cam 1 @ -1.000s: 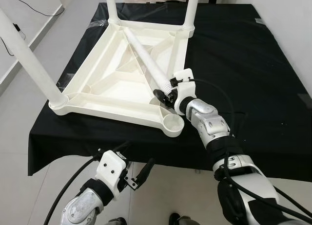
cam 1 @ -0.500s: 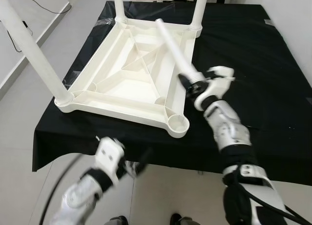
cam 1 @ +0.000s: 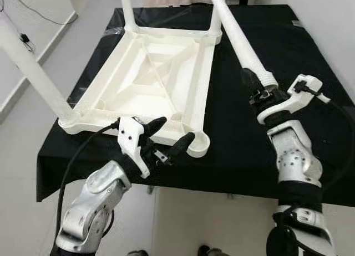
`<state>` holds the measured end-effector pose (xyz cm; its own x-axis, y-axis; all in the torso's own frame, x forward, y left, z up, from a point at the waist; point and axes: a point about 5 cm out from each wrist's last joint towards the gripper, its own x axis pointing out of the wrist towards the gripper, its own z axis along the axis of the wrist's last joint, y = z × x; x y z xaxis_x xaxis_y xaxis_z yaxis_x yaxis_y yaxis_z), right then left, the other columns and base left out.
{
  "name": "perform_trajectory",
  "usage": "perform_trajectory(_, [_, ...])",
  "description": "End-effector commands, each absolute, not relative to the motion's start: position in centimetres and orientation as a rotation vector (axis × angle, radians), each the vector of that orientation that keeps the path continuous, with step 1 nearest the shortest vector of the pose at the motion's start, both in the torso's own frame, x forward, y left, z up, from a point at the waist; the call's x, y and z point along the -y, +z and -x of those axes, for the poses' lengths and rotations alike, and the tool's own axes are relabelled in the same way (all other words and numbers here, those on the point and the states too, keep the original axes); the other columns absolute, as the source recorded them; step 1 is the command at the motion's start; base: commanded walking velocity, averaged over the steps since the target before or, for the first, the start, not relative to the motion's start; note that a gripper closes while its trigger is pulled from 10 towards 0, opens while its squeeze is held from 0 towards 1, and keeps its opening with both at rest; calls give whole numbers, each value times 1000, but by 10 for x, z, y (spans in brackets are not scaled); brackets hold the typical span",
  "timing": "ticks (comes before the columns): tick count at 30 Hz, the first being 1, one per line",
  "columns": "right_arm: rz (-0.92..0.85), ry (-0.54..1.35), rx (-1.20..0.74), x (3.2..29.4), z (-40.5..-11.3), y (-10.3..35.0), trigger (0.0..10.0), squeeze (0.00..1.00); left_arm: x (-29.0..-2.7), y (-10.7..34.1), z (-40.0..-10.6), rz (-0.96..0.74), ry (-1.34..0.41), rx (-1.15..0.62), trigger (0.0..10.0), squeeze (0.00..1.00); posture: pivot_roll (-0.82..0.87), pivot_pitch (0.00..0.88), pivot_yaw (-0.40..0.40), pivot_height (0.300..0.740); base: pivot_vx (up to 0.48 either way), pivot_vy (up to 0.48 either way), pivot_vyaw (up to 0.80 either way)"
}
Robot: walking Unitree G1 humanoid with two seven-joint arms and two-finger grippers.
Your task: Building children table
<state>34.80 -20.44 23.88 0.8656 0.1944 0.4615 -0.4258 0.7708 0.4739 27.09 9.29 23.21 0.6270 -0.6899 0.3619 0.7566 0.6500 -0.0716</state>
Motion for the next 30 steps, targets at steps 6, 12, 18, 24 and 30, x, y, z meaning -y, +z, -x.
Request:
perform_trajectory(6, [-758,501,520,206,-316,248,10000,0,-92,269,-301,649,-897,274,10000,0,-43,189,35,740,0,0,0])
perform_trajectory(12, [-812,669,565,208,-284,248,10000,0,-103,310,-333,1025,-923,304,10000,1000,-53,188,46,740,0,0,0])
perform_trajectory(18, [-758,820,537,196,-266,247,10000,0,-105,319,-337,1066,-957,295,10000,1000,-59,188,56,740,0,0,0])
perform_trajectory(24, [-703,965,493,182,-252,247,10000,0,-105,328,-338,1105,-1003,271,10000,1000,-58,185,59,740,0,0,0])
perform_trajectory(30, [-665,1042,440,168,-245,244,10000,0,-106,333,-334,1140,-1075,256,10000,1000,-58,180,62,740,0,0,0])
